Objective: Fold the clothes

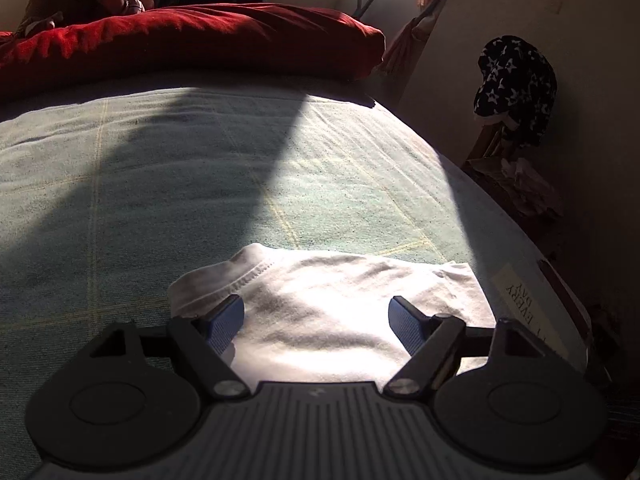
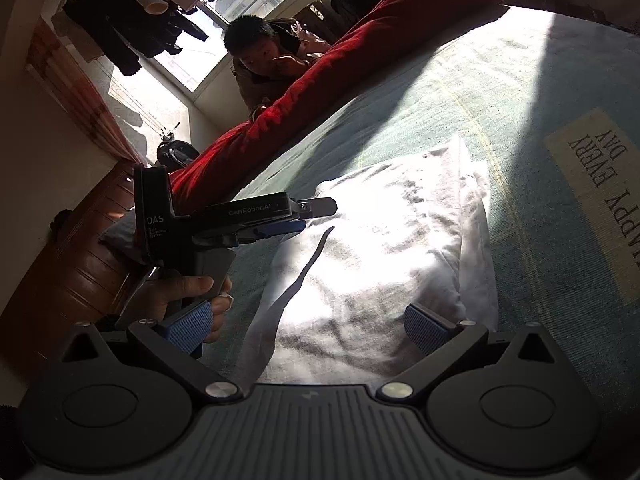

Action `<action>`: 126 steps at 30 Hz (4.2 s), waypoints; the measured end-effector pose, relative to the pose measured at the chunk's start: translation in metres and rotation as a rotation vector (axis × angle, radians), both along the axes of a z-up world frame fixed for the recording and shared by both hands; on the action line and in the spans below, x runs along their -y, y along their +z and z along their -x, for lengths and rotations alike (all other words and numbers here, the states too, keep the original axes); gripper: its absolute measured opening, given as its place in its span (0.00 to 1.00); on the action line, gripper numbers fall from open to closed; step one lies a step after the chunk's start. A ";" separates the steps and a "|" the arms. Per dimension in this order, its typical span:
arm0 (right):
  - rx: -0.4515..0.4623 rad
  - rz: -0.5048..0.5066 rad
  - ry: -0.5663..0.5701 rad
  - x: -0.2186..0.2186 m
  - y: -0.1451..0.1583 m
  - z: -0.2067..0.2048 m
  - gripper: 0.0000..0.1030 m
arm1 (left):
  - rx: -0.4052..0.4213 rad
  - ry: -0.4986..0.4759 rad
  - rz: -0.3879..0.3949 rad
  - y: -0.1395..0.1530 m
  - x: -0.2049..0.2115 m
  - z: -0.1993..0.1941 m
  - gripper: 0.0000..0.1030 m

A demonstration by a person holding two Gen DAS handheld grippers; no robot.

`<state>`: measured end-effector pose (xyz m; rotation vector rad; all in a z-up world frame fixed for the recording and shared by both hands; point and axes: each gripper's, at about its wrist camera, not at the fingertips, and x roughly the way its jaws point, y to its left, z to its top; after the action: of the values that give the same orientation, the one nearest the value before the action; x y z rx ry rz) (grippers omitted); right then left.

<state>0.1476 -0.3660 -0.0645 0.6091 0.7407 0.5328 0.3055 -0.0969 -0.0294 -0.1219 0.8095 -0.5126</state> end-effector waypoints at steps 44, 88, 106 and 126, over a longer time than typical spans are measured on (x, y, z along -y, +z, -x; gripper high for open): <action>0.160 0.144 -0.049 -0.015 0.006 -0.010 1.00 | -0.069 0.113 0.127 0.010 -0.049 0.136 0.88; 0.194 0.538 0.299 -0.144 -0.015 0.018 1.00 | 0.067 0.243 0.070 0.042 -0.108 0.205 0.93; 0.217 0.595 0.050 -0.061 0.021 0.067 1.00 | -0.056 -0.053 0.096 0.008 -0.009 0.168 0.93; 0.191 0.577 0.036 -0.048 0.011 0.064 1.00 | -0.092 -0.040 0.116 -0.002 -0.003 0.130 0.93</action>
<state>0.0835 -0.3178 -0.0530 0.0072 0.6824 0.3772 0.1753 -0.0936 -0.0314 -0.2384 0.8735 -0.5957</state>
